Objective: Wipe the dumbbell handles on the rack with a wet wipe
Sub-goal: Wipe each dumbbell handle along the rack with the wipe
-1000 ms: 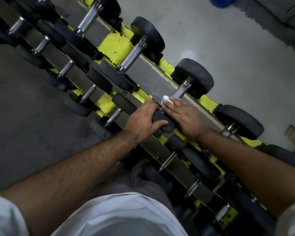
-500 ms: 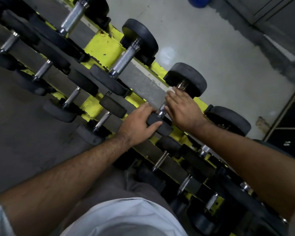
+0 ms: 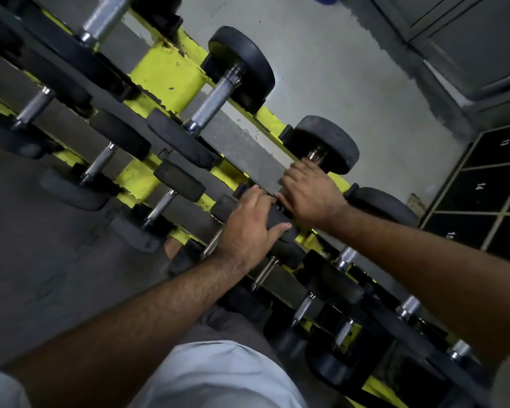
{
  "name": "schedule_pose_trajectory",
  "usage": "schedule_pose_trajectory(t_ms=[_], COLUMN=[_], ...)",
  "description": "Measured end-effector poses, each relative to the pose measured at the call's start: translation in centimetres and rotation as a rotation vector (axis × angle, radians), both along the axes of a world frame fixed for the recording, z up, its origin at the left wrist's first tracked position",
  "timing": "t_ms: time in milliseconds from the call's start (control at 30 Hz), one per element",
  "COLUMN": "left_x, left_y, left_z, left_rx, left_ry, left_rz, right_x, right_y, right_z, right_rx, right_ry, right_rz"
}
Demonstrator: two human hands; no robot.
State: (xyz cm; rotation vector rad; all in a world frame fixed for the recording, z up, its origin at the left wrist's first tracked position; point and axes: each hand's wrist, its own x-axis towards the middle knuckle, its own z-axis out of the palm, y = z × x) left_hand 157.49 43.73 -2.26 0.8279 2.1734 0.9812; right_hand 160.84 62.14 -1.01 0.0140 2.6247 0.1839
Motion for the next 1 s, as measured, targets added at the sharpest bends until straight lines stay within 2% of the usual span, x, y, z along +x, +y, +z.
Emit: schedule_pose_trajectory(t_ms=[167, 300, 400, 467, 567, 633, 733, 867, 1000], left_x=[0.0, 0.1, 0.2, 0.0, 0.0, 0.0, -0.1, -0.4, -0.9], left_y=[-0.3, -0.2, -0.3, -0.3, -0.3, -0.3, -0.5, -0.4, -0.6], left_z=[0.0, 0.1, 0.1, 0.0, 0.1, 0.1, -0.2, -0.3, -0.7], left_rx=[-0.003, -0.007, -0.014, -0.005, -0.002, -0.015, -0.015, -0.011, -0.022], left_ry=[0.000, 0.026, 0.024, 0.026, 0.038, 0.042, 0.038, 0.041, 0.012], left_rz=[0.005, 0.007, -0.008, -0.008, -0.006, -0.015, -0.026, -0.031, -0.037], right_x=[-0.6, -0.2, -0.7, 0.0, 0.5, -0.4, -0.1, 1.5, 0.4], right_y=[0.1, 0.5, 2.7, 1.1, -0.7, 0.8, 0.8, -1.6, 0.2], right_z=[0.3, 0.5, 1.3, 0.6, 0.7, 1.6, 2.0, 1.3, 1.9], right_rx=[0.035, -0.246, -0.207, -0.209, -0.389, -0.327, -0.096, -0.132, 0.014], right_ry=[0.053, 0.010, 0.142, 0.089, -0.059, 0.004, 0.077, -0.050, 0.013], right_rz=[-0.105, 0.070, -0.043, -0.045, 0.090, 0.045, -0.134, -0.063, -0.238])
